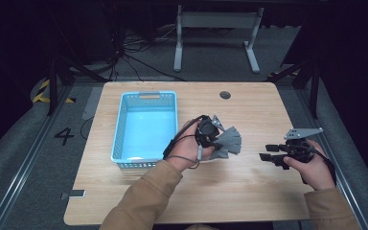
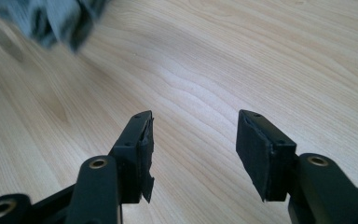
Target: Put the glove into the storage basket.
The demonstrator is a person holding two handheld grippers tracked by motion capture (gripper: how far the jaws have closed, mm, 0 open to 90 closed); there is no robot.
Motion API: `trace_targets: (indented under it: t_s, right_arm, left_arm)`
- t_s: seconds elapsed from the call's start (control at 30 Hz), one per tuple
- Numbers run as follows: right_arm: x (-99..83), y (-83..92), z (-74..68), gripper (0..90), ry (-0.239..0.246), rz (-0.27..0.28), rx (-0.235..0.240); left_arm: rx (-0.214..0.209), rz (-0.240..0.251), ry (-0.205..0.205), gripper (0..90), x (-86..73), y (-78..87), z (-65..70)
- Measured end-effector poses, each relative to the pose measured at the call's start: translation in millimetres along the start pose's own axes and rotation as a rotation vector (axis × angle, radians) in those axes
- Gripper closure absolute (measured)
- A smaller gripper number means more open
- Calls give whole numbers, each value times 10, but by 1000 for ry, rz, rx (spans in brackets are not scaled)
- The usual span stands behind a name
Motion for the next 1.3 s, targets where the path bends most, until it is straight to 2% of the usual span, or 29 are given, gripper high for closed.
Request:
trace_targets:
  t_s: [0.17,0.23,0.33,0.47,0.67,0.87,1.13,1.3]
  right_arm:
    - [-39,9,-10,473,-7,-7,-5]
    - [-64,11,-15,473,-12,-10,-8]
    - [-109,24,-11,473,-17,-17,-16]
    - [-141,51,-4,472,-29,-17,-28]
    - [-185,43,-17,472,-34,-29,-32]
    - [-218,29,-14,472,-39,-39,-40]
    - [-244,19,-25,472,-39,-45,-43]
    - [-243,10,-34,471,-40,-50,-40]
  left_arm:
    - [37,-12,18,749,-118,215,-168]
    - [54,-7,33,749,-176,318,-248]
    - [82,0,34,748,-252,459,-363]
    - [96,1,51,746,-355,609,-472]
    - [140,2,75,746,-532,826,-671]
    - [158,2,102,746,-708,966,-854]
    - [177,3,127,745,-895,1078,-1025]
    - [219,-16,124,745,-1032,1086,-1147]
Point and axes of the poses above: each handheld gripper's, and its own axes: y roughly backward along the jaws, x roughly out of its top, z roughly to its right, the point moved 7 cm from there along -y, roughly forward along the jaws, and after that the axes turned 3 degrees about -x, right-handed, at the moved point
